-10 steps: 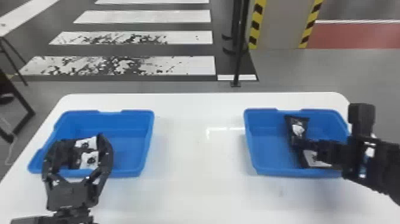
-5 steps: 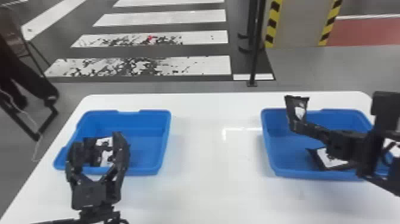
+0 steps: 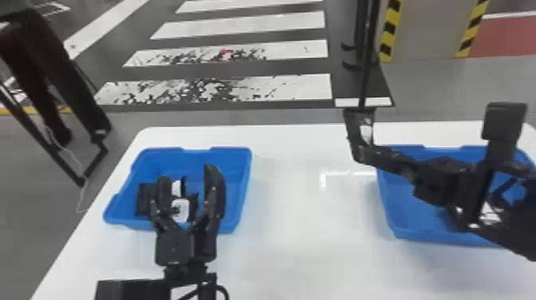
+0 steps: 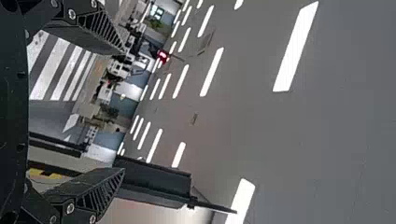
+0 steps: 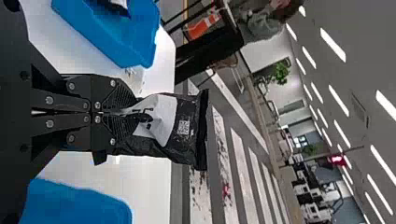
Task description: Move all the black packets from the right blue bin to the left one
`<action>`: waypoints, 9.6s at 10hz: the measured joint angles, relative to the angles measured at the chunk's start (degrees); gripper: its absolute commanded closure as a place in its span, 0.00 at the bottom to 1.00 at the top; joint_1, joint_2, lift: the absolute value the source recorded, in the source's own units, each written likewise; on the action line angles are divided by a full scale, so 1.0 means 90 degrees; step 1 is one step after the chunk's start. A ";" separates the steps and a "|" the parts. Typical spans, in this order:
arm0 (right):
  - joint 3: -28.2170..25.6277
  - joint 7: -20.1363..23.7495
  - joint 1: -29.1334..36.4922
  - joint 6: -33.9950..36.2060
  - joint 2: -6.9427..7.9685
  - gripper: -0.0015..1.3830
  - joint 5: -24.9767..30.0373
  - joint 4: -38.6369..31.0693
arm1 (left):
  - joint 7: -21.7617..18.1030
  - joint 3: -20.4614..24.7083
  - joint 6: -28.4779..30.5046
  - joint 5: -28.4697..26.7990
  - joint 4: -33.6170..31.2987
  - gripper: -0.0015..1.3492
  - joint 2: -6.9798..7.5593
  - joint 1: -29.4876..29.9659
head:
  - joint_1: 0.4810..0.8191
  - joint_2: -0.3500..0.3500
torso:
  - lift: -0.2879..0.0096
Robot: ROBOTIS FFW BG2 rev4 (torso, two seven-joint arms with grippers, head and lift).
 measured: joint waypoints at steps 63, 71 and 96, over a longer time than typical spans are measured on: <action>-0.1346 0.0344 -0.0257 0.0890 -0.0109 0.88 0.1753 0.2034 | -0.0152 0.1600 0.1787 -0.0923 -0.0345 0.11 -0.0234 -0.0128 | 0.63 0.55 | 0.40; -0.0820 0.1055 -0.0507 -0.0891 -0.0027 0.87 0.0069 0.1647 | 0.0137 -0.0077 0.0586 0.0193 -0.0766 0.16 0.0052 -0.0322 | 0.62 0.61 | 0.40; 0.2230 0.1478 -0.1540 -0.1763 -0.0124 0.74 -0.2375 0.2135 | -0.0038 -0.1288 0.0750 0.0537 -0.0746 0.89 0.0304 -0.0542 | 0.60 0.87 | 0.40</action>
